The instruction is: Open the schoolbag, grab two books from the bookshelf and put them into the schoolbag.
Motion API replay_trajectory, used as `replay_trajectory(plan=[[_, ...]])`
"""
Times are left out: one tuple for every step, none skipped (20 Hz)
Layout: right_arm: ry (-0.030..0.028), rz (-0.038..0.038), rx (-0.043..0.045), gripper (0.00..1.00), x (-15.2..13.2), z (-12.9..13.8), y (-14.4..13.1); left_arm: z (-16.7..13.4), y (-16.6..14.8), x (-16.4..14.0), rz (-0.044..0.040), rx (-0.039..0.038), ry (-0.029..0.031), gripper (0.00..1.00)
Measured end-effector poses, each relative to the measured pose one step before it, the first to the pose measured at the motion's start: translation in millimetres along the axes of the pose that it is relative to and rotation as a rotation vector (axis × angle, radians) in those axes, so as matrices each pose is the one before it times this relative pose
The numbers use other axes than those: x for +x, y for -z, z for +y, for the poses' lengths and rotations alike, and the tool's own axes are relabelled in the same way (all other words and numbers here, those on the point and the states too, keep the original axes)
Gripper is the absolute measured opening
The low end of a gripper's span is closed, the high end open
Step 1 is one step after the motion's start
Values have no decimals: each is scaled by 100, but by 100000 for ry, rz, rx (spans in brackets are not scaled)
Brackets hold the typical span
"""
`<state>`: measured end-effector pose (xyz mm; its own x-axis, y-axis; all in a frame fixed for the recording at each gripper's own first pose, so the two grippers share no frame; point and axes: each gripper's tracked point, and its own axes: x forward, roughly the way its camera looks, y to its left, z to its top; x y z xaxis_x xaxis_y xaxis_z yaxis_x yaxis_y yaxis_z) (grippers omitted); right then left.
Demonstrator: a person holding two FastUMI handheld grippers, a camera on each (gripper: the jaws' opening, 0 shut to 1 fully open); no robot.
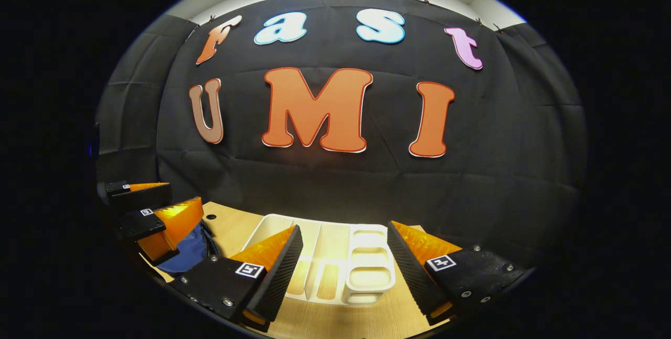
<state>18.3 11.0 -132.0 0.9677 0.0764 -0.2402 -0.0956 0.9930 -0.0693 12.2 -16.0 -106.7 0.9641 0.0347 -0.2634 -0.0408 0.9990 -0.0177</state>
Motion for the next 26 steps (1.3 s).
replay_trajectory(plan=[[159,31,-197,97,79,79,-13,125,60,178,58,27,-18,93],[158,47,-62,96,224,-24,-20,127,-46,228,-180,123,-89,93],[160,149,-73,97,88,21,53,-46,-34,96,-24,-35,105,93],[199,321,-87,97,178,-55,161,4,102,223,222,-45,164,93],[198,174,-119,97,125,18,25,-77,222,198,411,-61,277,93],[184,182,-17,97,208,-46,31,-46,77,239,273,54,250,93],[214,26,196,97,73,-81,-25,-57,-37,162,-121,184,-6,93],[258,159,262,97,188,-87,16,128,-120,129,-111,245,28,93],[233,218,64,97,73,-31,95,36,-84,163,-152,169,-11,93],[345,120,-109,97,141,-40,41,-67,53,104,139,-85,346,93],[337,128,-203,97,12,-35,-17,-128,150,85,292,16,227,93],[232,77,-29,97,110,-57,25,-8,54,68,144,34,222,93],[222,28,27,97,17,-15,-18,23,-36,19,-80,-73,126,93],[36,-68,-58,97,106,-13,48,18,-91,68,23,-112,292,93],[190,10,-266,97,14,16,8,-8,78,64,101,85,-15,93],[-30,89,-157,97,104,-63,46,98,-25,81,-5,48,3,93],[-21,163,-89,97,46,59,55,-11,-9,-23,-2,50,-53,93],[-18,143,0,97,136,-3,11,62,-101,-11,-85,111,-137,93],[35,-86,-27,97,-46,7,13,-20,-10,70,-17,4,198,93],[128,25,26,97,78,-58,26,55,19,74,101,166,-70,93],[-51,0,100,97,6,39,-46,-45,-24,-57,-36,-23,225,93],[94,54,50,97,62,-29,36,14,51,54,287,84,218,93],[-114,128,170,97,-50,66,24,-49,173,-113,434,38,168,93],[-19,282,242,97,114,21,107,-110,137,67,603,-182,494,93],[13,259,66,97,-4,10,67,-70,43,20,456,-341,255,93],[107,225,-31,97,-20,-1,103,44,51,-15,247,-91,261,93]])
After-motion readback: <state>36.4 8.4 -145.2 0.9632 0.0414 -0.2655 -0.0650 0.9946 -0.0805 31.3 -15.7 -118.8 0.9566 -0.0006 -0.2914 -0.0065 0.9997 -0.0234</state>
